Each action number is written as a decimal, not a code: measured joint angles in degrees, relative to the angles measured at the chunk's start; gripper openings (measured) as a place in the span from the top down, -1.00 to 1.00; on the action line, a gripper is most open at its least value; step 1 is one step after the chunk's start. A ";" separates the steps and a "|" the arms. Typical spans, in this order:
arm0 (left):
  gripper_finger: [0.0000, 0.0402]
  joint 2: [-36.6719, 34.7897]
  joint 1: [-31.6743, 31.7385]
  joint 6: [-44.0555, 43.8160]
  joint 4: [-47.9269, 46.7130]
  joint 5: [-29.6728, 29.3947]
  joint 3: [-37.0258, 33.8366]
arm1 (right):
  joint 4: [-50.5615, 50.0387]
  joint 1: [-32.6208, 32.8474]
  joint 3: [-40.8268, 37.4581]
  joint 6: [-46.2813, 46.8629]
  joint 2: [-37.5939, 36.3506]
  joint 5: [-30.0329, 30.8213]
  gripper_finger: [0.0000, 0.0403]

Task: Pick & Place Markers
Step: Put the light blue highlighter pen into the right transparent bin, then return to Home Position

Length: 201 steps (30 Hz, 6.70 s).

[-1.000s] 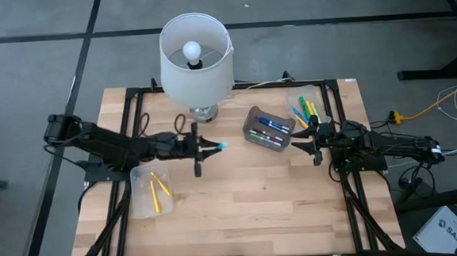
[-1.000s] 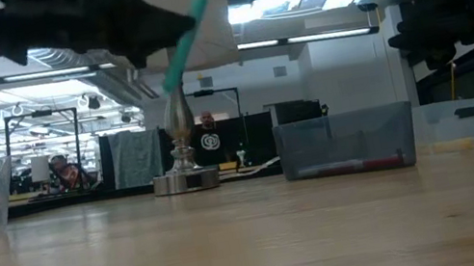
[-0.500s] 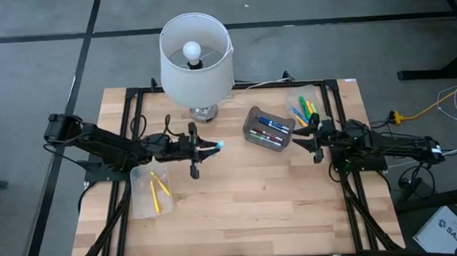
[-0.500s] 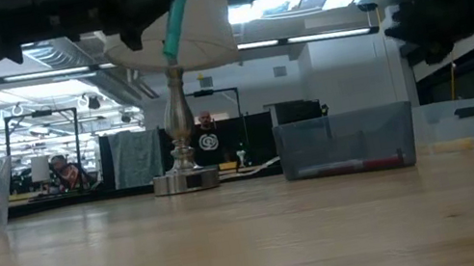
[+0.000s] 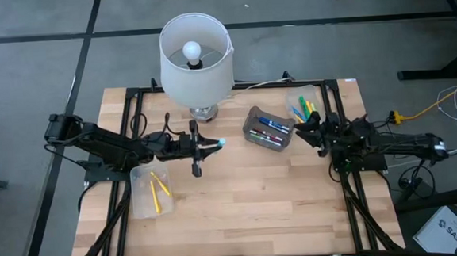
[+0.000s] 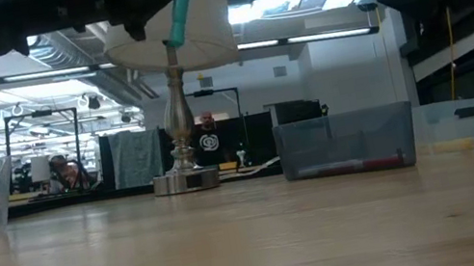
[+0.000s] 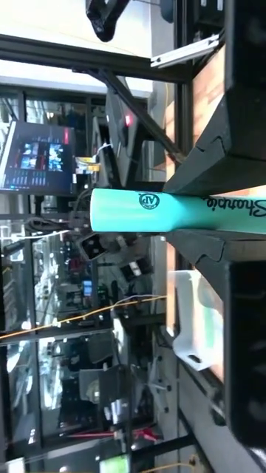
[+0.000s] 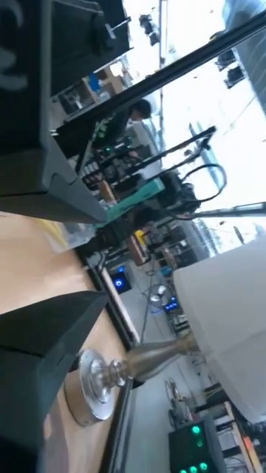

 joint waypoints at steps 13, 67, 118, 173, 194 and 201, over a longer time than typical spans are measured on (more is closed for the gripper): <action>0.73 8.25 0.00 3.70 0.17 -1.80 10.37 | 11.42 7.24 13.10 -20.00 32.14 0.81 0.21; 0.24 9.95 0.04 5.25 -7.24 -3.73 14.44 | 1.71 10.29 48.65 -25.71 70.87 1.64 0.66; 0.10 -64.85 -3.17 -3.66 -37.57 4.47 -27.03 | -47.83 5.88 48.62 -7.51 52.34 30.29 0.66; 0.11 -74.51 4.17 -7.91 -52.60 -1.88 -27.03 | -63.58 -13.99 37.66 -0.50 50.55 23.42 -0.12; 0.11 -74.51 4.17 -7.88 -52.58 -1.86 -27.03 | 0.08 -5.51 4.62 -7.95 20.64 -9.19 -0.12; 0.12 -74.51 4.17 -7.88 -52.58 -1.87 -27.03 | 5.60 -5.51 -0.18 -6.76 11.10 -17.39 -0.13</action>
